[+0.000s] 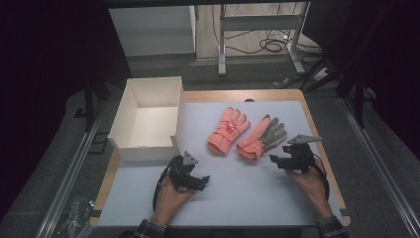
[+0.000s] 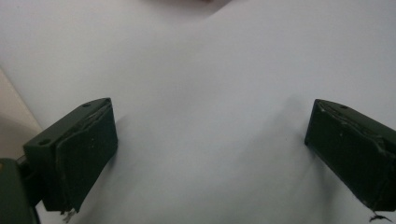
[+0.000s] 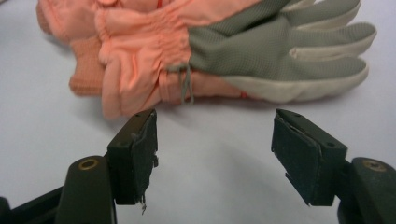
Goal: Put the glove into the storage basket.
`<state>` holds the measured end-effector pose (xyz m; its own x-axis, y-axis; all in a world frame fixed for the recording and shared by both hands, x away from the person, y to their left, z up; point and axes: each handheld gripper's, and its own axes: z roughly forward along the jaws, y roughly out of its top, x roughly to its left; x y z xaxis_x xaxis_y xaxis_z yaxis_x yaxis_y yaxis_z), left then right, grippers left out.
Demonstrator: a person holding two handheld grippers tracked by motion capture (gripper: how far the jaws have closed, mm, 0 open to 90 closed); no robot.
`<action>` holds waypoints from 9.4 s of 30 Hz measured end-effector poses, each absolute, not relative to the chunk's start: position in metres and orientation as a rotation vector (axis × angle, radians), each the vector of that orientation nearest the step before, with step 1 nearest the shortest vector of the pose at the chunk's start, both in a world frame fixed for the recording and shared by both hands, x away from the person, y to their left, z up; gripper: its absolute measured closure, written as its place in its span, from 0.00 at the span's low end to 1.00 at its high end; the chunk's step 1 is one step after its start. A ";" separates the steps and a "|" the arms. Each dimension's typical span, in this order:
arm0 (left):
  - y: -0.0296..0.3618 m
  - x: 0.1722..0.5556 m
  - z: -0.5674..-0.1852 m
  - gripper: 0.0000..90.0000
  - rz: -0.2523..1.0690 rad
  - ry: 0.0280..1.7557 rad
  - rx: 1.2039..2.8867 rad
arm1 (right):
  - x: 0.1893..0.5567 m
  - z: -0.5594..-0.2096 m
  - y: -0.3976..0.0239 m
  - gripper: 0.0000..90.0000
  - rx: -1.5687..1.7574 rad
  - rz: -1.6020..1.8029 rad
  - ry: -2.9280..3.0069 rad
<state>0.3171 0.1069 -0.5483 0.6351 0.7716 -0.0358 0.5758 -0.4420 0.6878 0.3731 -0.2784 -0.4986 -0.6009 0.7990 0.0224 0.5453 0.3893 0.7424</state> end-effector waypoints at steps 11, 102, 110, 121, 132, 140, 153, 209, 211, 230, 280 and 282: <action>0.107 0.317 -0.548 0.03 0.372 1.047 2.175 | 0.397 -0.489 -0.271 0.38 1.216 1.106 2.301; 0.107 0.317 -0.549 0.03 0.371 1.051 2.168 | 0.427 -0.470 -0.264 0.97 1.168 1.115 2.344; 0.107 0.317 -0.548 0.03 0.371 1.047 2.176 | 0.413 -0.462 -0.267 0.97 1.072 1.182 2.436; 0.107 0.317 -0.548 0.03 0.373 1.044 2.177 | 0.391 -0.456 -0.257 0.97 0.838 1.260 2.589; 0.107 0.317 -0.548 0.03 0.373 1.043 2.178 | 0.377 -0.464 -0.235 0.97 0.645 1.270 2.722; 0.107 0.317 -0.548 0.03 0.371 1.047 2.176 | 0.375 -0.476 -0.215 0.96 0.529 1.215 2.833; 0.107 0.317 -0.549 0.03 0.371 1.051 2.168 | 0.384 -0.490 -0.213 0.79 0.523 1.160 2.803; 0.107 0.317 -0.548 0.03 0.372 1.047 2.177 | 0.498 -0.510 -0.132 0.79 1.117 1.070 2.496; 0.107 0.317 -0.548 0.03 0.372 1.047 2.177 | 0.498 -0.511 -0.132 0.86 1.119 1.084 2.504; 0.107 0.317 -0.548 0.03 0.371 1.047 2.177 | 0.490 -0.486 -0.135 0.97 1.079 1.245 2.494; 0.107 0.317 -0.548 0.03 0.369 1.049 2.174 | 0.370 -0.415 -0.209 0.96 0.539 1.290 2.858; 0.107 0.317 -0.548 0.03 0.369 1.049 2.175 | 0.365 -0.420 -0.212 0.96 0.519 1.282 2.881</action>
